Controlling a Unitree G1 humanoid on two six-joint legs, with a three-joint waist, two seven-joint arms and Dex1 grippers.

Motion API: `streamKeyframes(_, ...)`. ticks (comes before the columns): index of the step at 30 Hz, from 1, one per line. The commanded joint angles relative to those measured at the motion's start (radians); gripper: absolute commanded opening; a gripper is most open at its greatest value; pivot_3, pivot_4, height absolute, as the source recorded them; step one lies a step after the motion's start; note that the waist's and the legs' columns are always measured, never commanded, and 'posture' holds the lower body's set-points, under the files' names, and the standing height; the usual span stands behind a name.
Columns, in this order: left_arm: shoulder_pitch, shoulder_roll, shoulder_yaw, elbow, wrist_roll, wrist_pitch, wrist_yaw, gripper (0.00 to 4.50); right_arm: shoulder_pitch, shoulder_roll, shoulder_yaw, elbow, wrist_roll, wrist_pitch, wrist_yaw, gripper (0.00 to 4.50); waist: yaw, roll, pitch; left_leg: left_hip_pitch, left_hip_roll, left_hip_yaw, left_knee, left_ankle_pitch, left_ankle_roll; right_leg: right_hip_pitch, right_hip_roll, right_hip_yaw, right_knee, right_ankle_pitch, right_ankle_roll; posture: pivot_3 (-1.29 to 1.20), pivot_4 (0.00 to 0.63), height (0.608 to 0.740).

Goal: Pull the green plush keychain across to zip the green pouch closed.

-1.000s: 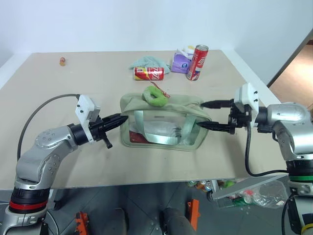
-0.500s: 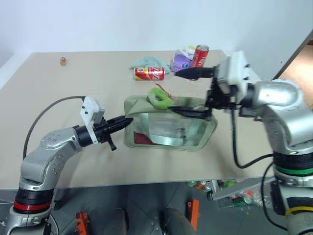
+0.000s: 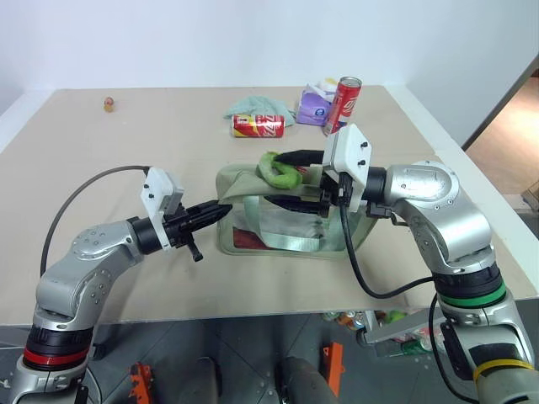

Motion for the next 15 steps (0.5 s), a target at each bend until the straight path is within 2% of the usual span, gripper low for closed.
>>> streamKeyframes(1,-0.001,0.016,0.011,-0.037,-0.010,-0.002,-0.005,0.00,0.015,-0.020,-0.028,-0.009,-0.015,-0.040,0.009,1.51,0.000,0.000,0.000,0.000,0.000,0.000,0.000,0.000,0.000,0.000,0.000,0.000,0.000,0.000,0.000,0.00,0.150,0.740)
streamKeyframes(5,-0.012,0.021,0.003,-0.018,-0.001,-0.005,-0.012,0.00,0.020,-0.023,-0.058,-0.026,0.015,-0.027,0.004,0.18,0.000,0.000,0.000,0.000,0.000,0.000,0.000,0.000,0.000,0.000,0.000,0.000,0.000,0.000,0.000,0.00,0.150,0.740)
streamKeyframes(6,-0.015,0.022,-0.001,-0.015,0.003,-0.005,-0.015,0.00,0.019,-0.022,-0.066,-0.031,0.025,-0.023,0.004,0.06,0.000,0.000,0.000,0.000,0.000,0.000,0.000,0.000,0.000,0.000,0.000,0.000,0.000,0.000,0.000,0.00,0.150,0.740)
streamKeyframes(15,-0.040,0.015,-0.019,0.012,0.023,-0.012,-0.009,0.00,-0.006,-0.045,-0.121,-0.040,0.085,-0.018,0.015,0.06,0.000,0.000,0.000,0.000,0.000,0.000,0.000,0.000,0.000,0.000,0.000,0.000,0.000,0.000,0.000,0.00,0.150,0.740)
